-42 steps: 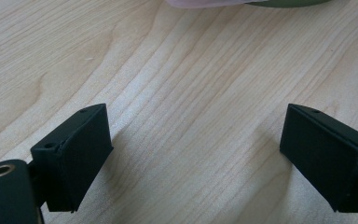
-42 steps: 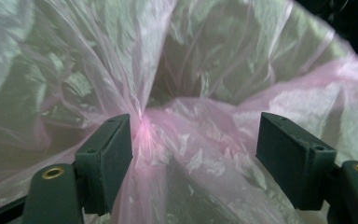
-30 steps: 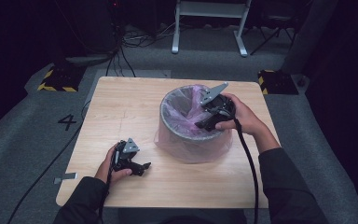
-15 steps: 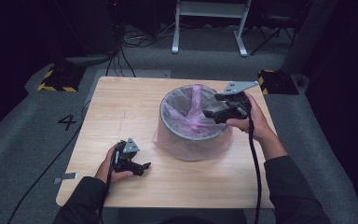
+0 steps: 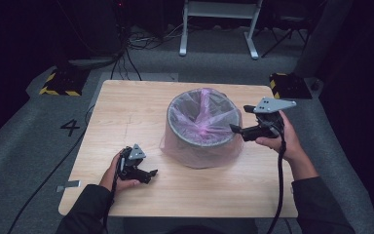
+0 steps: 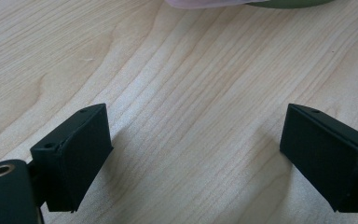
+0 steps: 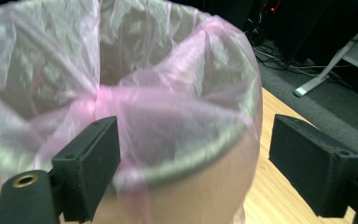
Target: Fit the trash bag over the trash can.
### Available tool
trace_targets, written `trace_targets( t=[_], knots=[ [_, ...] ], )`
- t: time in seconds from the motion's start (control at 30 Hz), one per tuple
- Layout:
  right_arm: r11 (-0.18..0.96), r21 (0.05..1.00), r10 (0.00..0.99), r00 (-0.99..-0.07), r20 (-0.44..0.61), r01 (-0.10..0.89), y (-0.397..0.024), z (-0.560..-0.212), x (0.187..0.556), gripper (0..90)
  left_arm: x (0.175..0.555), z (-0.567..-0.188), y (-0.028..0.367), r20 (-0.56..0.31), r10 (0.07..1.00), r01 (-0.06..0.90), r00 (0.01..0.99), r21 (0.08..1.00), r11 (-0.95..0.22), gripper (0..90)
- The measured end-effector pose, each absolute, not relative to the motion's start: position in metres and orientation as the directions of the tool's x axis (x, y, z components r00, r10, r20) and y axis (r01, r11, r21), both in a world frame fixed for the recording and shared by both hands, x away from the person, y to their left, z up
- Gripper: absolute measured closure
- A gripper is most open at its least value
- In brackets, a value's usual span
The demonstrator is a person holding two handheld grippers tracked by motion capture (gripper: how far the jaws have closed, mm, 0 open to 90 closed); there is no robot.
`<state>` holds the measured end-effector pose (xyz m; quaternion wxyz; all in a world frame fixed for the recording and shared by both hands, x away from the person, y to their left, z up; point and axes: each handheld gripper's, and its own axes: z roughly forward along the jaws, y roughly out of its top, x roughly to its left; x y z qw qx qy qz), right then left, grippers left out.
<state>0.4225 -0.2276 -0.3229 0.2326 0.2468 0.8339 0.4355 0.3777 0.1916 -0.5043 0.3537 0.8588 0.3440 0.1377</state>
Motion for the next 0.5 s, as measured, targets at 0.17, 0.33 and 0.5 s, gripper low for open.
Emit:
trace_targets(
  t=[0.17, 0.33, 0.5],
  knots=[
    [0.461, 0.867, 0.629, -0.760, -0.166, 0.192, -0.240, -0.323, 0.412, 17.2, 0.378, -0.504, 0.191, -0.007, 0.689, 0.494, 0.725, 0.703, -0.512, 8.6],
    [0.476, 0.859, 0.621, -0.764, -0.176, 0.189, -0.247, -0.324, 0.404, 16.5, 0.378, -0.504, 0.191, -0.006, 0.689, 0.494, 0.724, 0.702, -0.513, 8.6],
    [0.494, 0.848, 0.615, -0.766, -0.187, 0.190, -0.253, -0.329, 0.396, 16.4, 0.378, -0.504, 0.191, -0.006, 0.689, 0.494, 0.724, 0.702, -0.513, 8.6]
  ],
)
